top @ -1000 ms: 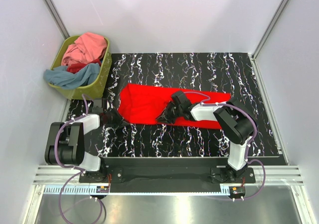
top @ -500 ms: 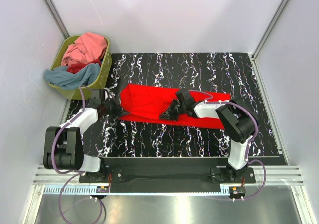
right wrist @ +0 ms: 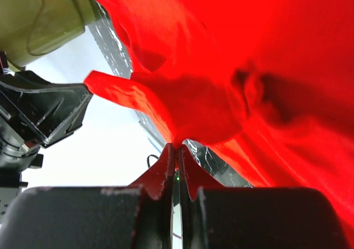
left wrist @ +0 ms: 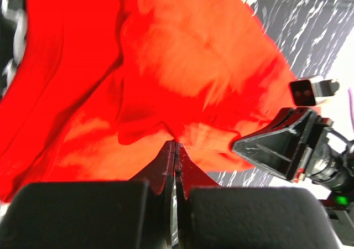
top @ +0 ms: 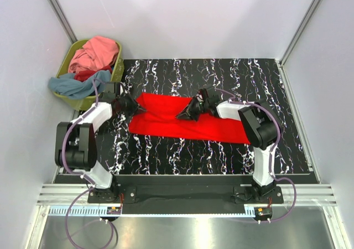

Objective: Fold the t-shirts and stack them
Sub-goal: Fold the tshirt

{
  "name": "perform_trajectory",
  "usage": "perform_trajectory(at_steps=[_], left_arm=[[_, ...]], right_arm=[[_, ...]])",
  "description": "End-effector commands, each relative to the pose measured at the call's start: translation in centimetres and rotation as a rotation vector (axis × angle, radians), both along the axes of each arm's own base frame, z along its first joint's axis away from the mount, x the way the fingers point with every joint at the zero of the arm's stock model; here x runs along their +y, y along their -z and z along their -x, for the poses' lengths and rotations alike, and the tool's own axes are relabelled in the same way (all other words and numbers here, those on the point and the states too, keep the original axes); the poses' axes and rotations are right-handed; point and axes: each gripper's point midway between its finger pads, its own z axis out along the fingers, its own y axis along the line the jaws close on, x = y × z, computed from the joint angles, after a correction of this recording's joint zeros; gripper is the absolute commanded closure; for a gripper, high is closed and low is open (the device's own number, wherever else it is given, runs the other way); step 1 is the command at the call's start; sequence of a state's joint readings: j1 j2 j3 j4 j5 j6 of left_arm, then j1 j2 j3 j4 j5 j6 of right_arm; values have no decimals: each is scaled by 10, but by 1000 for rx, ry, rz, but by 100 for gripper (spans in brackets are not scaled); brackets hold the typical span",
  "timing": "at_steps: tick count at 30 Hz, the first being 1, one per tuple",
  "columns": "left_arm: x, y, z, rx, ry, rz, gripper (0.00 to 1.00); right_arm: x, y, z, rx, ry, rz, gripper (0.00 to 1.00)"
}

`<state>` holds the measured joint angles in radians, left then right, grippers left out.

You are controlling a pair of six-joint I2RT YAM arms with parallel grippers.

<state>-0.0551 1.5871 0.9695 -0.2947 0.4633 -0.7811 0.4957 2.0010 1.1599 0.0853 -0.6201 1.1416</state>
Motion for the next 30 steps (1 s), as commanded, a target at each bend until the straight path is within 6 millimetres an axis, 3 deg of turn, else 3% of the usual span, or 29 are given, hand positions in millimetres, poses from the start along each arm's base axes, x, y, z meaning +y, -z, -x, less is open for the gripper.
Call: perform_trajectory(at_steps=[1, 8, 14, 24, 30], left_arm=[[-3, -12, -24, -35, -3, 15, 100], [-6, -10, -50, -30, 4, 24, 100], [-6, -9, -64, -29, -4, 20, 100], [-1, -2, -72, -10, -22, 4, 100], [0, 8, -74, 15, -24, 8, 100]], right_arm=[[4, -16, -18, -43, -46, -68, 99], [-5, -17, -44, -46, -29, -93, 98], [0, -16, -59, -51, -72, -136, 97], [0, -2, -79, -38, -117, -172, 96], [-5, -4, -92, -58, -117, -182, 95]])
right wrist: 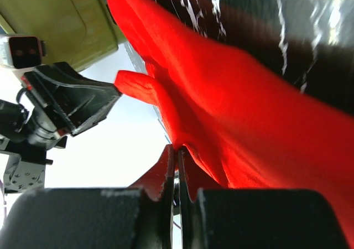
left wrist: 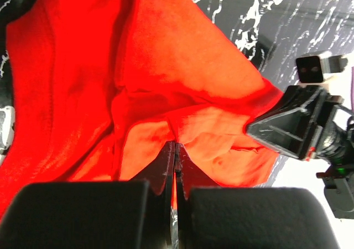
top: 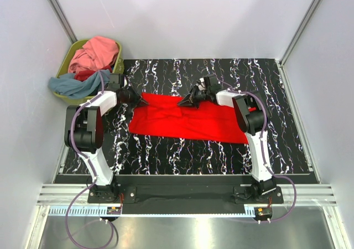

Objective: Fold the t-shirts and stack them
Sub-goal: Fold the tshirt

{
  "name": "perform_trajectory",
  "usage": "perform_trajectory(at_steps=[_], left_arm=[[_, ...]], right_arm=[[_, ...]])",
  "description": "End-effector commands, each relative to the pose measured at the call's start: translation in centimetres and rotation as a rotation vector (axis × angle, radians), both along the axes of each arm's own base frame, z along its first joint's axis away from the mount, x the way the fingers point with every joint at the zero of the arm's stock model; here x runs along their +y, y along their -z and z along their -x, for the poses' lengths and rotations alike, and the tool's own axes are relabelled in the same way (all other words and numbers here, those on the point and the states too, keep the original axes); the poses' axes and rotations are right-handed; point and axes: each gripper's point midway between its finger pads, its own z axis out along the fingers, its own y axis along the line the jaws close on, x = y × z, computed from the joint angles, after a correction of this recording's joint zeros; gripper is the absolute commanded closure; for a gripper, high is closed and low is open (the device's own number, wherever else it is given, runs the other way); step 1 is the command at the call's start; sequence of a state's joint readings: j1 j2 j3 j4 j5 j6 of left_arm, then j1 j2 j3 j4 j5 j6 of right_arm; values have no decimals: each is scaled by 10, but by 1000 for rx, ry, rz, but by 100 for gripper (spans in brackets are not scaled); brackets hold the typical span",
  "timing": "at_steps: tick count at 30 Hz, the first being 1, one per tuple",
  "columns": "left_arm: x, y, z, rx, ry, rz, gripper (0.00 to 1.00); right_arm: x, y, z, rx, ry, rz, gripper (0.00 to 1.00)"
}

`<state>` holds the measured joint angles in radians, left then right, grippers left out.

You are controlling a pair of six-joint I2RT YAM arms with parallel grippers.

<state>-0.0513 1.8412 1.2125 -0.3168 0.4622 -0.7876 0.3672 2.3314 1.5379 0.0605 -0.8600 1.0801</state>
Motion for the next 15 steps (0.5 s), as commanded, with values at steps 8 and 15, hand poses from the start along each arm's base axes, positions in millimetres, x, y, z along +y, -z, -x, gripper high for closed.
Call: perform_trajectory(at_steps=[8, 15], left_arm=[[6, -2, -21, -15, -24, -8, 100], [22, -8, -32, -47, -46, -89, 97]], right_arm=[[3, -16, -16, -47, -52, -63, 85], [-3, -17, -18, -36, -61, -66, 72]])
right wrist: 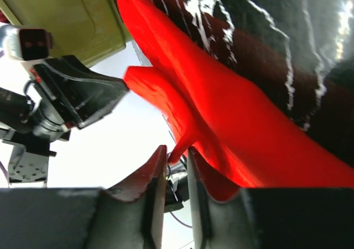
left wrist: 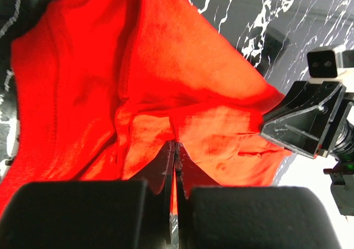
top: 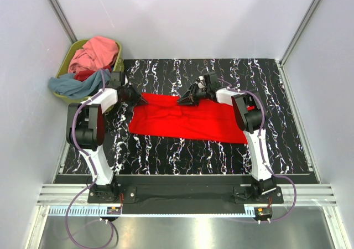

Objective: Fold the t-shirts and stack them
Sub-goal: Fold the tshirt

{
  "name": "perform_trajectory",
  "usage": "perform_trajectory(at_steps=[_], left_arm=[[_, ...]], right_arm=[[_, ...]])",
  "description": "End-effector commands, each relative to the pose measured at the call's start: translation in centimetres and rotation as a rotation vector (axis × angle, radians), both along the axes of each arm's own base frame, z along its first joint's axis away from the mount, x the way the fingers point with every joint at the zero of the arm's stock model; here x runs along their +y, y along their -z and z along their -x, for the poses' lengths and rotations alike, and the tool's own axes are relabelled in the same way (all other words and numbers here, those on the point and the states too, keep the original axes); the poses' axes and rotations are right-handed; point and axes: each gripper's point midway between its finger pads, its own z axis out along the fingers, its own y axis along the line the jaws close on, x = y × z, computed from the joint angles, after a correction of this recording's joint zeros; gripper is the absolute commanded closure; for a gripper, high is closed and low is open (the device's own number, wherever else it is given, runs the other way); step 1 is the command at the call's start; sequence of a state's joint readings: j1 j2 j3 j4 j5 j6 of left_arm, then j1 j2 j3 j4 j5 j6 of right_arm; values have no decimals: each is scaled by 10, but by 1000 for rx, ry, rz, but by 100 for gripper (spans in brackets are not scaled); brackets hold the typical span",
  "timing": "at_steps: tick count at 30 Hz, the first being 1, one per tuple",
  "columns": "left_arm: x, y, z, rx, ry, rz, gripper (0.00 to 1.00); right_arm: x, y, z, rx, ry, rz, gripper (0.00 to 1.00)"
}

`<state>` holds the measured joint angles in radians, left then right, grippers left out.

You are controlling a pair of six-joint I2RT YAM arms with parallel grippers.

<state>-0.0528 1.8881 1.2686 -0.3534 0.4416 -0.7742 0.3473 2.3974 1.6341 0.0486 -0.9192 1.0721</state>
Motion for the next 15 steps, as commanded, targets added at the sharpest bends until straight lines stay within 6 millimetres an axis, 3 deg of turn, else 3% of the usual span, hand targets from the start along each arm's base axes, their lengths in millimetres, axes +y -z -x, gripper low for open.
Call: perform_trajectory(at_steps=[1, 4, 6, 9, 13, 15], left_arm=[[20, -19, -27, -83, -35, -73, 92], [21, -23, -31, -90, -19, -81, 79], [24, -26, -30, -106, -13, -102, 75], [30, -33, -25, -111, -4, -152, 62], [16, -33, -6, -112, 90, -117, 62], [-6, -26, 5, -96, 167, -59, 71]], right_arm=[[-5, -17, -4, -37, -31, -20, 69], [-11, -22, -2, -44, -37, -4, 62], [-18, -29, -4, -67, -31, 19, 51], [-27, -36, -4, -90, -38, 72, 49], [-20, -47, 2, -134, -71, 87, 51], [-1, -54, 10, -147, -111, 70, 55]])
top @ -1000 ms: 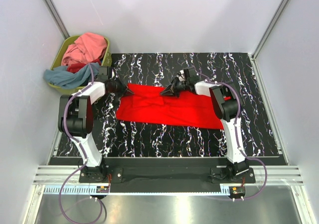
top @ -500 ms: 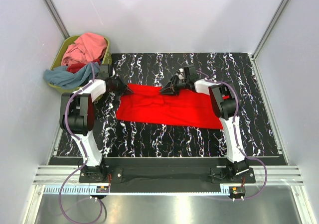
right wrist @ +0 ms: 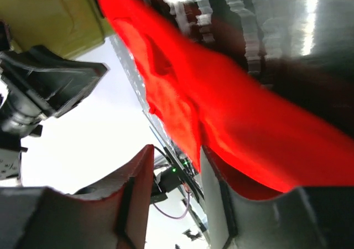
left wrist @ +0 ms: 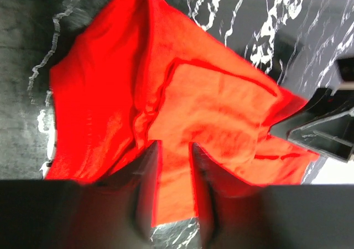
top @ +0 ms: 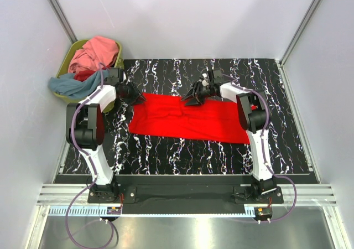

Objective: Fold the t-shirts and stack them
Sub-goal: Fold the tshirt

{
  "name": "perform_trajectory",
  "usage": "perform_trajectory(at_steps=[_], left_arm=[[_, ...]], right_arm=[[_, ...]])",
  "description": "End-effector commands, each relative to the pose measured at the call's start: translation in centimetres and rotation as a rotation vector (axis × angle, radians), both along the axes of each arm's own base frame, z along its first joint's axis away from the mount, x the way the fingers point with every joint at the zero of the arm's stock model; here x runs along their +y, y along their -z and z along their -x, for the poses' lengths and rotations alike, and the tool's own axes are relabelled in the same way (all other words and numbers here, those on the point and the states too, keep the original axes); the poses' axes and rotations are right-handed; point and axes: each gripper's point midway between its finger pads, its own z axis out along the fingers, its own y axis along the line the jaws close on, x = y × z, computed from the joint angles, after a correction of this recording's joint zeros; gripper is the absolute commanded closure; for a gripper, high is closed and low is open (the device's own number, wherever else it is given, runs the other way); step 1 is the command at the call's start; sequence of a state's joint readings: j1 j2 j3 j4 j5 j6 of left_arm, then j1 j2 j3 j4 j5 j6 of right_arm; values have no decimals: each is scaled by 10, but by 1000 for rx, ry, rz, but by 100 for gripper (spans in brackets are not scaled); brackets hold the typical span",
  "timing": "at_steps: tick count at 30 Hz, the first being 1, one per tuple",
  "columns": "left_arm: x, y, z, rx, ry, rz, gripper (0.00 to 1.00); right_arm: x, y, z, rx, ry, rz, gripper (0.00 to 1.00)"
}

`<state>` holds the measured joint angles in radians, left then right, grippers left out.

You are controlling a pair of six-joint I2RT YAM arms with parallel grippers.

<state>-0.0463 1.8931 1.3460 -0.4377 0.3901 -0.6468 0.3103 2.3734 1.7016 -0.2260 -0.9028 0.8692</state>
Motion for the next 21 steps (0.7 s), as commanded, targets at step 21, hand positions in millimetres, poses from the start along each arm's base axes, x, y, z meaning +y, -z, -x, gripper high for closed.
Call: perform_trajectory(at_steps=[21], left_arm=[[-2, 57, 45, 91, 156, -197, 87]], right_arm=[[14, 20, 62, -24, -120, 115, 89]])
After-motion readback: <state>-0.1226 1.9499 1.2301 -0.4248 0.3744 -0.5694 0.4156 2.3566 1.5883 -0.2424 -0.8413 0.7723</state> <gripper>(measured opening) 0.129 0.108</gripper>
